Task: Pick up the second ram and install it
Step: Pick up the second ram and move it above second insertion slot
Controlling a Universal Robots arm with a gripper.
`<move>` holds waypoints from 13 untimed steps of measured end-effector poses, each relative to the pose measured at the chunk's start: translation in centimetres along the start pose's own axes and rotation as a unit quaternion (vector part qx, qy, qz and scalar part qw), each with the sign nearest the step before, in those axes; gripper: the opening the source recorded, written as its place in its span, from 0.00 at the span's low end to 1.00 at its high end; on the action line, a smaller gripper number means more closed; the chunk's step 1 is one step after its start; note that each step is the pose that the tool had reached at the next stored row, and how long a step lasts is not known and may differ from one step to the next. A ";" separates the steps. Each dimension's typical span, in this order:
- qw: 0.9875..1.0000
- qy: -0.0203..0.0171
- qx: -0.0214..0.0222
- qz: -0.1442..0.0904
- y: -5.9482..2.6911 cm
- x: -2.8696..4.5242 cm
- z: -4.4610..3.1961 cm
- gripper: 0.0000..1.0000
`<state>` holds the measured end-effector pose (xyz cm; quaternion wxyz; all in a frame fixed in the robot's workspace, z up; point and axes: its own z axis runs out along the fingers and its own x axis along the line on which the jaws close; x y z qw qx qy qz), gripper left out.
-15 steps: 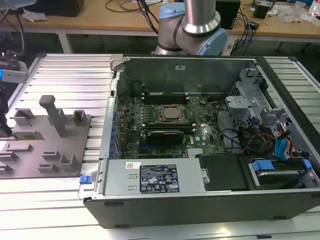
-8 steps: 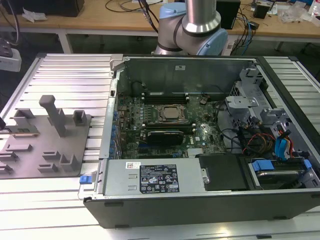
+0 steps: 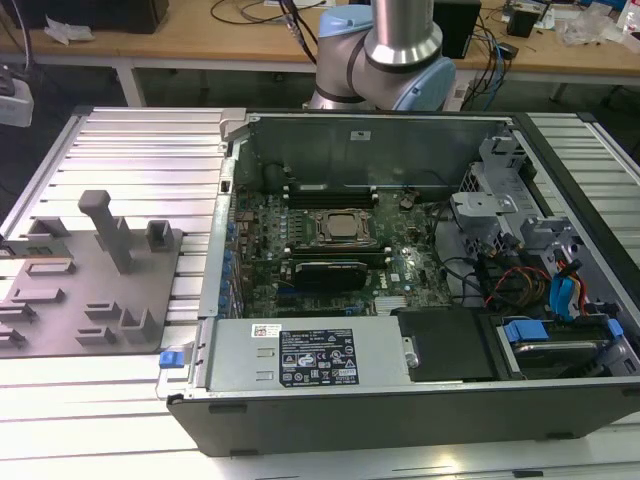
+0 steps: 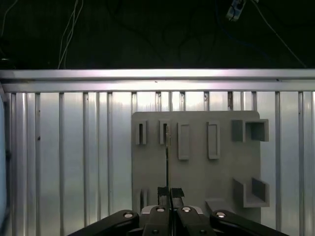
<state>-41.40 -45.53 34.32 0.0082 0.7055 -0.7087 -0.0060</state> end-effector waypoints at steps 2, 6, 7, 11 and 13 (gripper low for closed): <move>1.000 0.000 0.000 0.000 0.02 -0.01 -0.78 0.09; 1.000 0.001 0.000 0.000 0.05 -0.02 -2.61 0.09; 1.000 0.001 0.000 0.000 0.06 -0.02 -2.83 0.09; 1.000 0.001 0.000 0.000 0.09 -0.02 -4.24 0.09; 1.000 0.001 0.000 0.000 0.10 -0.02 -4.91 0.09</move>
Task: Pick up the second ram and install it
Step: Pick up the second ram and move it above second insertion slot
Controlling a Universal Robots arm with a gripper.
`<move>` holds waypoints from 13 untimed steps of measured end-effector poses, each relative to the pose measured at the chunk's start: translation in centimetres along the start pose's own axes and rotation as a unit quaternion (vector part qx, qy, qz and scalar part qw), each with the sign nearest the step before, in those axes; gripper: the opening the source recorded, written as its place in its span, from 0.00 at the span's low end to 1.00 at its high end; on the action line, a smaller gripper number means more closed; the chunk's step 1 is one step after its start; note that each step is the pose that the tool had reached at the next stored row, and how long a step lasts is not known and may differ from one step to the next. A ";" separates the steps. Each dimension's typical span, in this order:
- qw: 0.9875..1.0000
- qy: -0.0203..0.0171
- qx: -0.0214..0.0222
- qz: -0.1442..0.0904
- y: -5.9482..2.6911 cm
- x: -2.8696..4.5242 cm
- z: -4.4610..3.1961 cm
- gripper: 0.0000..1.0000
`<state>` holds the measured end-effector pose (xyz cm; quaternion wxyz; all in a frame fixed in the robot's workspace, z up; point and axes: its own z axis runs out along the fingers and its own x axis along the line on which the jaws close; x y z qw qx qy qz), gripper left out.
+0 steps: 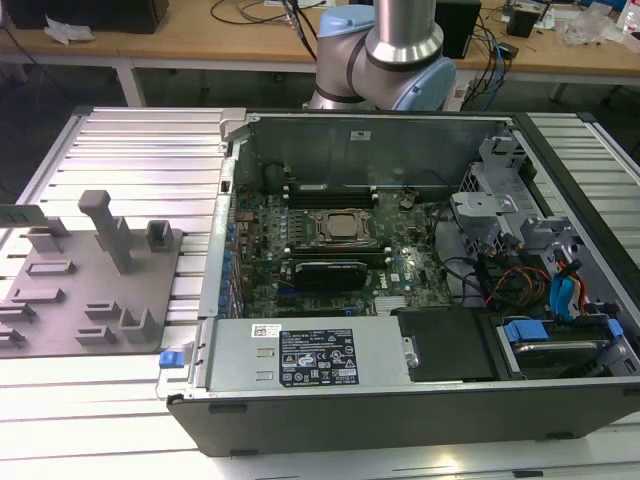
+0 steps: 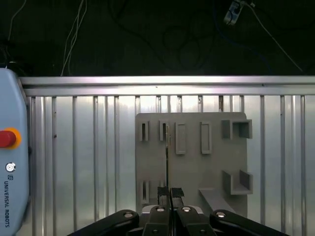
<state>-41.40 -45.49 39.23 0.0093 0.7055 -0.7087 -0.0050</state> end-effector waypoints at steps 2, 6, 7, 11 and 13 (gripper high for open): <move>1.000 0.000 0.000 0.000 0.01 0.00 -0.69 0.09; 1.000 0.000 0.000 0.000 0.04 0.00 -1.75 0.09; 1.000 0.001 0.000 0.000 0.04 0.00 -1.88 0.09; 1.000 0.001 0.000 0.000 0.06 0.00 -2.79 0.09; 1.000 0.001 0.000 0.000 0.07 0.01 -3.58 0.09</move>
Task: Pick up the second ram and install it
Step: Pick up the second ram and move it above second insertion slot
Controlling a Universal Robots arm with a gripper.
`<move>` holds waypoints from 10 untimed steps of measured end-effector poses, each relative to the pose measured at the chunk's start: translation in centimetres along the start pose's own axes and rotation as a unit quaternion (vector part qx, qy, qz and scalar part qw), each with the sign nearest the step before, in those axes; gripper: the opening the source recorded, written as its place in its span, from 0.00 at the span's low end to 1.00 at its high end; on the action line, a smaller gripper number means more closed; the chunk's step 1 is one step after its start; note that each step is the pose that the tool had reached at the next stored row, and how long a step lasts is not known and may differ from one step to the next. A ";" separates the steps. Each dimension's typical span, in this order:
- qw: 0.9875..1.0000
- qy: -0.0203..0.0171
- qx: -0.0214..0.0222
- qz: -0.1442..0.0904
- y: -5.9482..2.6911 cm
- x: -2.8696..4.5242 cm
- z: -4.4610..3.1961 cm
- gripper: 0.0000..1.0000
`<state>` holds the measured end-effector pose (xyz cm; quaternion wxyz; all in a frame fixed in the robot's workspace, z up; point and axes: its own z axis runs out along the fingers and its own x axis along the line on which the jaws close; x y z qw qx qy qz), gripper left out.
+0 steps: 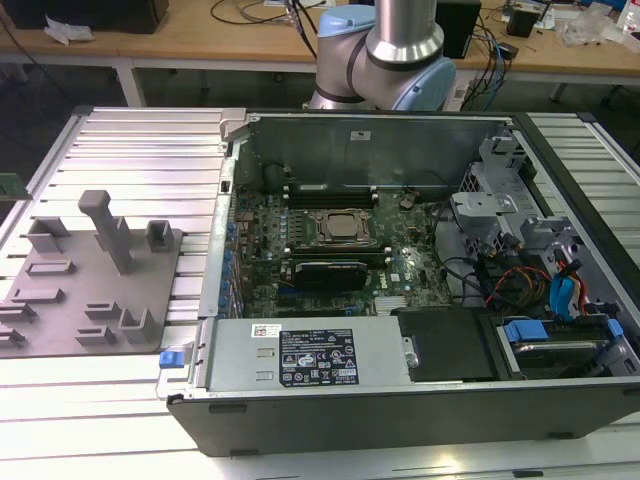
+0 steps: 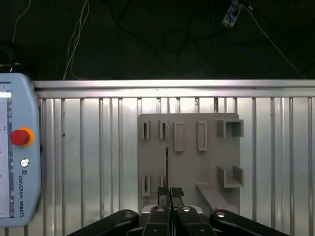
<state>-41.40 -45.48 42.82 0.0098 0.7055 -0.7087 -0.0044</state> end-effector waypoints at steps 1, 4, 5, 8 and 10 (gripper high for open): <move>1.000 0.000 0.000 0.000 0.01 0.00 -0.40 0.09; 1.000 0.000 0.000 0.000 0.02 0.01 -1.05 0.09; 1.000 0.000 0.000 0.000 0.02 0.01 -1.05 0.09; 1.000 0.000 0.000 0.000 -0.77 0.00 -1.07 0.09; 1.000 0.000 0.000 0.000 -1.44 0.00 -1.08 0.09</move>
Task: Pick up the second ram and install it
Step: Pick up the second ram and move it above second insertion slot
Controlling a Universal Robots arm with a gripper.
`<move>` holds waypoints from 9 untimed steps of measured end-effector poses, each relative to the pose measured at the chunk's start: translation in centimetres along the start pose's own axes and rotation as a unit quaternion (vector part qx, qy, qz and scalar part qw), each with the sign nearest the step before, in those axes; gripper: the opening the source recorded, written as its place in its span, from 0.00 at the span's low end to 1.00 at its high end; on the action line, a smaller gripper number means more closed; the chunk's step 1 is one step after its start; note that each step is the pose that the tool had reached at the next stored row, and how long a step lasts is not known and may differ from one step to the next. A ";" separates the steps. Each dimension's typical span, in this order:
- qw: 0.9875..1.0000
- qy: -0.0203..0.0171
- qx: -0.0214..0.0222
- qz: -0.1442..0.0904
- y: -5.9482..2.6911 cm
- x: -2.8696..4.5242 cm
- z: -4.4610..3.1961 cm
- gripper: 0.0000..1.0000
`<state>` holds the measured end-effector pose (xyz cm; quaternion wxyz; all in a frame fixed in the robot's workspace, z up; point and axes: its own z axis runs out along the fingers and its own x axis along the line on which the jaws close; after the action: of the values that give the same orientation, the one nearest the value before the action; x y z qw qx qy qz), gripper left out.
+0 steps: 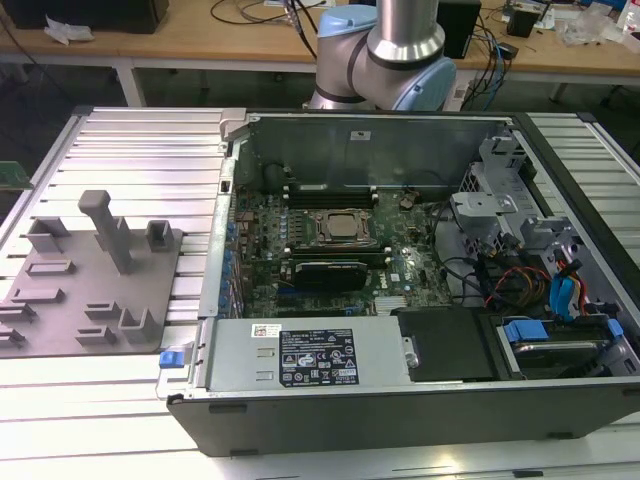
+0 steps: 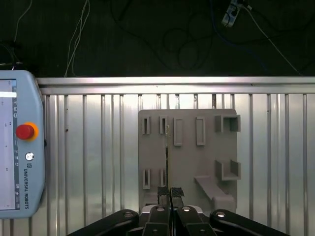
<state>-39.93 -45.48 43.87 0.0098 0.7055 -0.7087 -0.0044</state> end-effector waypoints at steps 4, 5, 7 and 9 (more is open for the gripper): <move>1.000 0.000 0.000 0.000 -1.69 0.00 -0.03 0.09; 1.000 0.000 0.000 0.000 -2.01 -0.01 -0.05 0.09; 1.000 0.000 0.000 0.000 -2.66 -0.01 -0.06 0.09; 1.000 0.000 0.000 0.000 -2.99 -0.01 -0.06 0.09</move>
<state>-36.94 -45.48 43.87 0.0098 0.7055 -0.7087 -0.0044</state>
